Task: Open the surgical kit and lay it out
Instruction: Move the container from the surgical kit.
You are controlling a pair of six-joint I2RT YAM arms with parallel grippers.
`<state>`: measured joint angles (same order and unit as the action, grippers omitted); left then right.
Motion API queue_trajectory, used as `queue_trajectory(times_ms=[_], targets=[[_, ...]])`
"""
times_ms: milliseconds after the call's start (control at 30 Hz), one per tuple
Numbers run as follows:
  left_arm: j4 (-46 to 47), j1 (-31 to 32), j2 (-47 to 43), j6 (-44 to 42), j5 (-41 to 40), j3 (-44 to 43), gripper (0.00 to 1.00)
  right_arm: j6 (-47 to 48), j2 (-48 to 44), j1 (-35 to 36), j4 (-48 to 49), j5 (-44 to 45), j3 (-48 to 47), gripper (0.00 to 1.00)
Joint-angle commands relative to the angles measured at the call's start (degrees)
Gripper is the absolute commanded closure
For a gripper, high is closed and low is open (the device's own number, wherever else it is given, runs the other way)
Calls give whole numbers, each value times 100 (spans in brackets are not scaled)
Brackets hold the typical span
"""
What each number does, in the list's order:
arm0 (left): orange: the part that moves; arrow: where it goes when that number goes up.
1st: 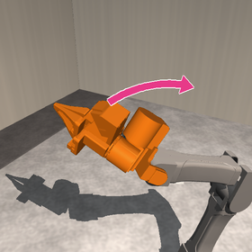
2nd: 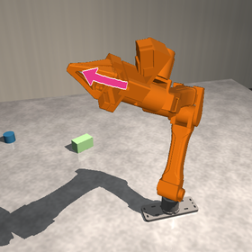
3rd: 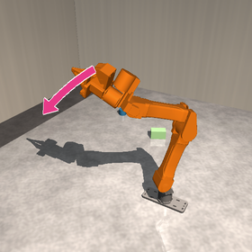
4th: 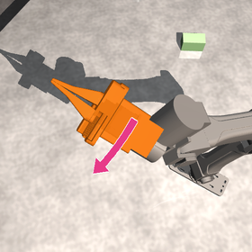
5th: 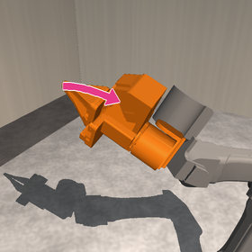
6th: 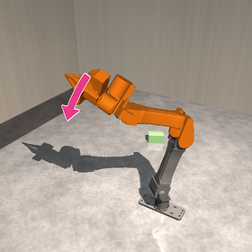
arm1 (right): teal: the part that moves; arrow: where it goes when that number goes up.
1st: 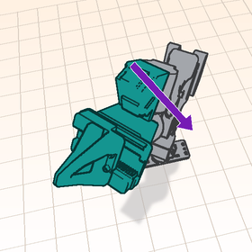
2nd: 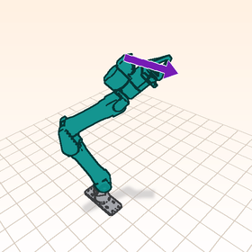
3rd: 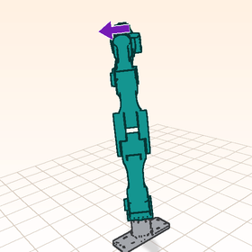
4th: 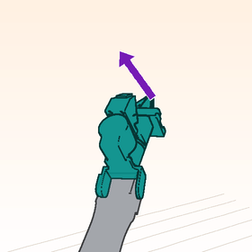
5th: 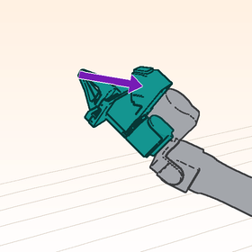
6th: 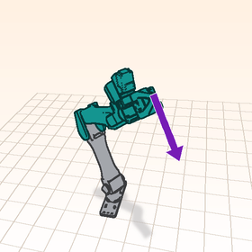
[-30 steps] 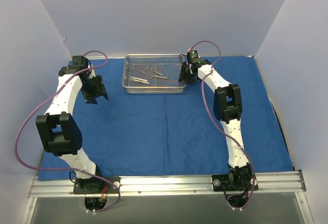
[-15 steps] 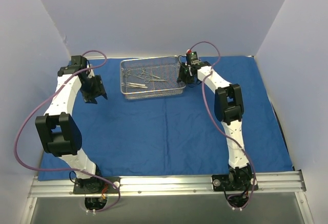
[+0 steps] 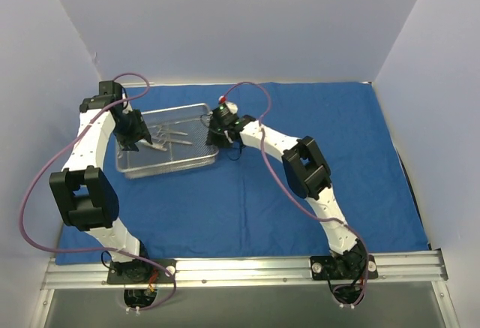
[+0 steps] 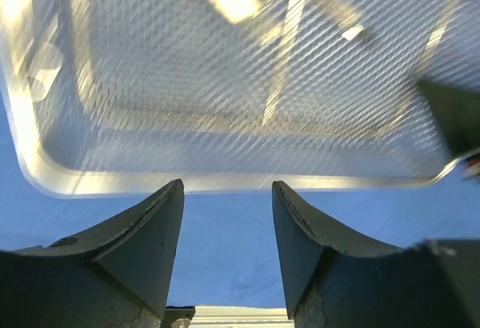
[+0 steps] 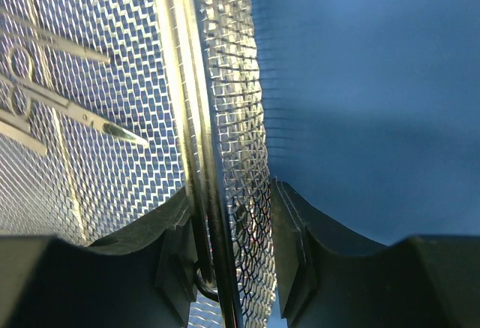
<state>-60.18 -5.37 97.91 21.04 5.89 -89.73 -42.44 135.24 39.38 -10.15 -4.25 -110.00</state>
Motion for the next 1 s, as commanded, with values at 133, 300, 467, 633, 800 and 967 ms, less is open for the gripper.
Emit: queue_trajectory(times_ms=[133,300,467,633,800,967], targets=[[112,-263,-456,94,-44,131,41,-1293,-280,456,1042,-349,-601,100],[121,-421,-474,137,17,228,41,-1889,-50,755,629,-77,-927,100],[50,-491,-465,269,-298,298,41,-2453,-59,975,523,407,-840,100],[103,-781,-562,208,-238,562,41,-2752,108,1195,489,653,-970,100],[165,-861,-720,216,-237,755,41,-2718,398,1494,-118,768,-1411,100],[261,-913,-817,304,-185,870,42,-2884,293,1713,-347,917,-1183,100]])
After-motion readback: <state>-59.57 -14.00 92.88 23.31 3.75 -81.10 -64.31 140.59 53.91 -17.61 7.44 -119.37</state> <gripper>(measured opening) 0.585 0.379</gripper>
